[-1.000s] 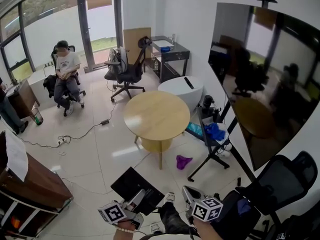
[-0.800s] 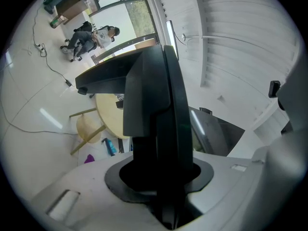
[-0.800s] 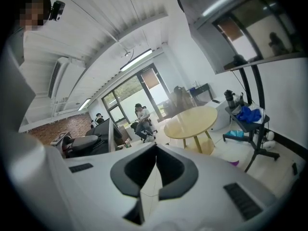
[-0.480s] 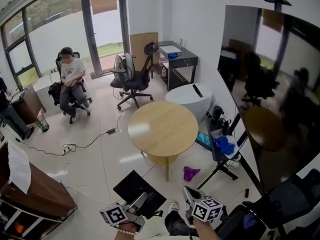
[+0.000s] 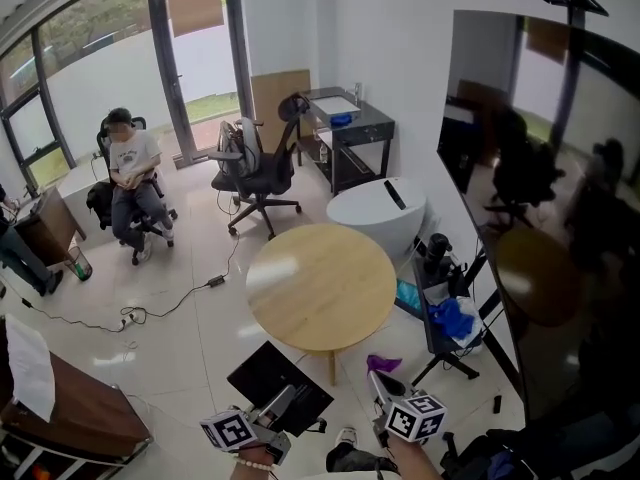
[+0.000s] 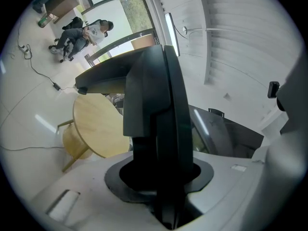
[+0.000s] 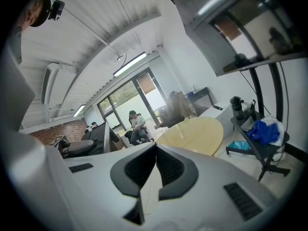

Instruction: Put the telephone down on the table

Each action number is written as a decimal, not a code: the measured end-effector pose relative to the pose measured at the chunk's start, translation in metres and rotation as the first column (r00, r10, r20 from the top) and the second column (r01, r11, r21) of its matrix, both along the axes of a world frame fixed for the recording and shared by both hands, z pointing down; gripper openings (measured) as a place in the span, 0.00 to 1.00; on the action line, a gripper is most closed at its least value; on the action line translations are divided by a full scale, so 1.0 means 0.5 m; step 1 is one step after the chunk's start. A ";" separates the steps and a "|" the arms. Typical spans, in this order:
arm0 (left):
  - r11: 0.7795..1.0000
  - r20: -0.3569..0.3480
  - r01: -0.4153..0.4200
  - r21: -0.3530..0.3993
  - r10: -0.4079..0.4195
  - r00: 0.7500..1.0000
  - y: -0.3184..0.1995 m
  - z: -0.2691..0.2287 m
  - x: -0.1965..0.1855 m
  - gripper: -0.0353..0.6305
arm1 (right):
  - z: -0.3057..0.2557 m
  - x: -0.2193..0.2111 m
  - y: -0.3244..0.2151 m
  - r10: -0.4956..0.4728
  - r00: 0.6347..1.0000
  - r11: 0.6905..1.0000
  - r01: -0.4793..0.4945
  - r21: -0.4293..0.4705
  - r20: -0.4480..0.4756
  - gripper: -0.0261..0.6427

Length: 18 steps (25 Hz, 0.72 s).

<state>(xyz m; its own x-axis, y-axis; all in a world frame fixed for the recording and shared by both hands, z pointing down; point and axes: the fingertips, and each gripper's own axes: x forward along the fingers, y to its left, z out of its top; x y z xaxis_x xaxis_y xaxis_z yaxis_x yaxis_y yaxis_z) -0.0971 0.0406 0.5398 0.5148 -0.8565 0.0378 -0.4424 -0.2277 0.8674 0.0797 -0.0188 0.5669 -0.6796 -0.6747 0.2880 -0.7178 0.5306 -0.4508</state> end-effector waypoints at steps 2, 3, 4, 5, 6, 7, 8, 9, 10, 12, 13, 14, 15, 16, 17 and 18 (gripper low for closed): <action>1.000 0.012 0.001 -0.012 -0.001 1.000 -0.037 0.012 0.002 0.30 | 0.011 -0.005 -0.036 -0.014 1.000 1.000 0.014 -0.010 -0.004 0.04; 1.000 0.015 0.003 -0.018 -0.003 1.000 -0.055 0.017 0.004 0.30 | 0.015 -0.005 -0.054 -0.021 1.000 1.000 0.021 -0.017 -0.006 0.04; 1.000 0.015 0.005 -0.024 -0.005 1.000 -0.073 0.021 0.007 0.30 | 0.018 -0.003 -0.071 -0.026 1.000 0.999 0.026 -0.021 -0.008 0.04; 1.000 0.013 0.007 -0.028 -0.007 1.000 -0.091 0.025 0.010 0.30 | 0.019 0.002 -0.089 -0.027 1.000 0.999 0.027 -0.024 -0.009 0.04; 1.000 0.010 0.010 -0.030 -0.009 1.000 -0.108 0.027 0.013 0.30 | 0.018 0.009 -0.107 -0.024 1.000 0.999 0.024 -0.023 -0.007 0.04; 0.999 0.007 0.012 -0.030 -0.011 1.000 -0.125 0.028 0.016 0.30 | 0.015 0.016 -0.127 -0.018 1.000 1.000 0.018 -0.021 -0.004 0.04; 0.999 0.005 0.014 -0.031 -0.013 1.000 -0.141 0.029 0.019 0.30 | 0.012 0.024 -0.145 -0.011 1.000 1.000 0.011 -0.018 0.000 0.04; 0.999 0.004 0.016 -0.034 -0.016 1.000 -0.155 0.030 0.021 0.30 | 0.008 0.030 -0.163 -0.006 1.000 1.000 0.006 -0.014 0.005 0.04; 0.999 0.004 0.018 -0.038 -0.018 1.000 -0.167 0.031 0.024 0.30 | 0.005 0.035 -0.177 -0.003 1.000 1.000 0.003 -0.012 0.009 0.04; 0.999 0.005 0.025 -0.042 -0.025 1.000 -0.185 0.030 0.028 0.30 | 0.003 0.040 -0.198 -0.004 1.000 1.000 0.004 -0.012 0.017 0.04; 0.999 0.006 0.029 -0.041 -0.028 1.000 -0.191 0.027 0.029 0.30 | 0.005 0.041 -0.206 -0.005 1.000 1.000 0.005 -0.016 0.022 0.04; 0.999 0.008 0.032 -0.039 -0.031 0.999 -0.198 0.024 0.032 0.30 | 0.009 0.041 -0.213 -0.006 1.000 1.000 0.007 -0.023 0.027 0.04; 0.999 0.010 0.034 -0.038 -0.033 0.999 -0.204 0.022 0.035 0.30 | 0.015 0.040 -0.220 -0.009 0.999 0.999 0.010 -0.031 0.032 0.04; 0.999 0.011 0.035 -0.040 -0.035 0.999 -0.207 0.021 0.038 0.30 | 0.022 0.038 -0.224 -0.015 0.999 0.999 0.016 -0.041 0.036 0.04; 0.998 0.012 0.038 -0.044 -0.037 0.999 -0.208 0.022 0.040 0.30 | 0.029 0.034 -0.225 -0.023 0.999 0.998 0.025 -0.049 0.039 0.04; 0.998 0.015 0.041 -0.048 -0.041 0.999 -0.207 0.024 0.041 0.30 | 0.036 0.029 -0.225 -0.034 0.999 0.998 0.036 -0.056 0.040 0.04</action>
